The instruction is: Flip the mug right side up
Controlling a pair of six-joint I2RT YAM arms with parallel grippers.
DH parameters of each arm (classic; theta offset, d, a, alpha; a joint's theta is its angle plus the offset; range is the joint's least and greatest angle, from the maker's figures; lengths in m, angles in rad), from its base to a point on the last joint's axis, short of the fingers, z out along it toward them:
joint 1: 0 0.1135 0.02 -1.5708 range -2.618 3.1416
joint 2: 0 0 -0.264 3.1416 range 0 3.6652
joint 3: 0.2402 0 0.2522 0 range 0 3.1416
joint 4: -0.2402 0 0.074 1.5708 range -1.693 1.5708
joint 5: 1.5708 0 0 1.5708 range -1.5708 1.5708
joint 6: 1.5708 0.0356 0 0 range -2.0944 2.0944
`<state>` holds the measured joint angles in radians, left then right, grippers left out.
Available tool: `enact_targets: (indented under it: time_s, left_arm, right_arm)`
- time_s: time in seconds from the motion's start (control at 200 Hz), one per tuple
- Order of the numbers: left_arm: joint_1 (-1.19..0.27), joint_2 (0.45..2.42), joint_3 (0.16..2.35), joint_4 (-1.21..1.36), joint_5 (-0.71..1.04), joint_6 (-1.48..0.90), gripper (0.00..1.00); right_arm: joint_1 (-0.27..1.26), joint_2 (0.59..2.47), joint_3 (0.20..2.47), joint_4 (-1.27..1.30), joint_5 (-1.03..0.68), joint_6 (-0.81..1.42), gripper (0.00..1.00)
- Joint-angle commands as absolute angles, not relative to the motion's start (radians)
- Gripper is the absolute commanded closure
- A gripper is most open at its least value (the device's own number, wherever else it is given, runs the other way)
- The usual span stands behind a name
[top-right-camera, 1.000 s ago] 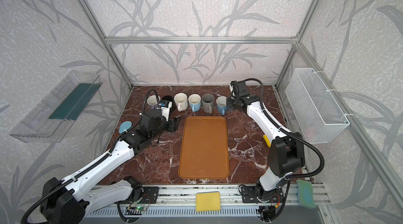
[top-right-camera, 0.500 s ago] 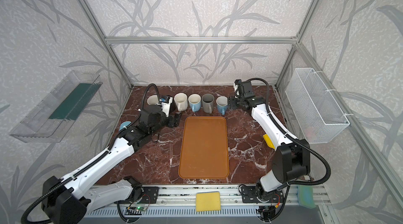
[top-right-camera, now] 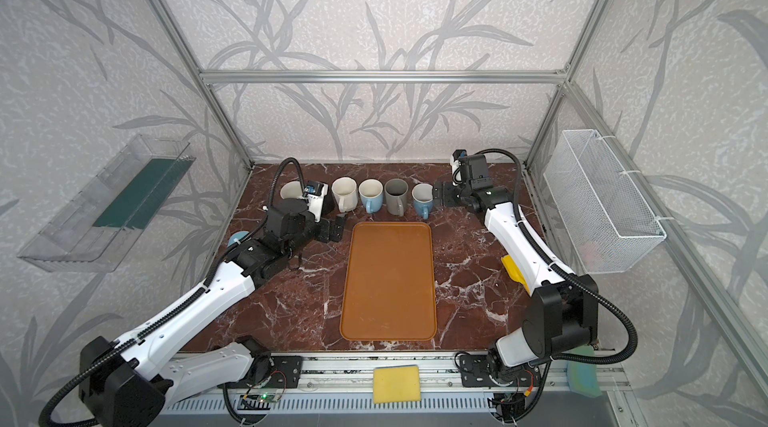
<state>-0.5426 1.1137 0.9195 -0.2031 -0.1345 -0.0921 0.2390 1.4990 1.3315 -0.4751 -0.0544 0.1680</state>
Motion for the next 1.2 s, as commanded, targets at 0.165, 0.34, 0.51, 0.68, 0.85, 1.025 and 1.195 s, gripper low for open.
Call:
enact_targets:
  time_s: [0.165, 0.34, 0.51, 0.68, 0.85, 1.025, 1.195]
  left_arm:
    - [-0.535, 1.093, 0.975, -0.224, -0.336, -0.046, 0.01]
    - [-0.510, 1.108, 0.978, -0.218, -0.349, -0.055, 0.01]
    - [-0.480, 1.105, 0.942, -0.156, -0.395, -0.055, 0.01]
    - [-0.420, 1.071, 0.881, -0.064, -0.411, -0.059, 0.01]
    - [-0.320, 1.036, 0.770, 0.076, -0.346, -0.066, 0.01]
    - [-0.204, 1.014, 0.658, 0.194, -0.362, -0.098, 0.01]
    - [-0.069, 1.041, 0.540, 0.356, -0.298, -0.173, 0.01]
  right_arm:
    - [0.230, 1.421, 1.305, -0.443, -0.103, 0.171, 0.01]
    - [0.227, 1.386, 1.281, -0.436, -0.073, 0.142, 0.01]
    - [0.218, 1.364, 1.258, -0.436, -0.035, 0.128, 0.01]
    - [0.192, 1.306, 1.147, -0.319, 0.000, 0.127, 0.01]
    - [0.157, 1.278, 1.057, -0.229, 0.046, 0.134, 0.01]
    - [0.132, 1.235, 0.920, -0.056, 0.056, 0.125, 0.01]
    - [0.115, 1.230, 0.871, 0.009, 0.057, 0.120, 0.01]
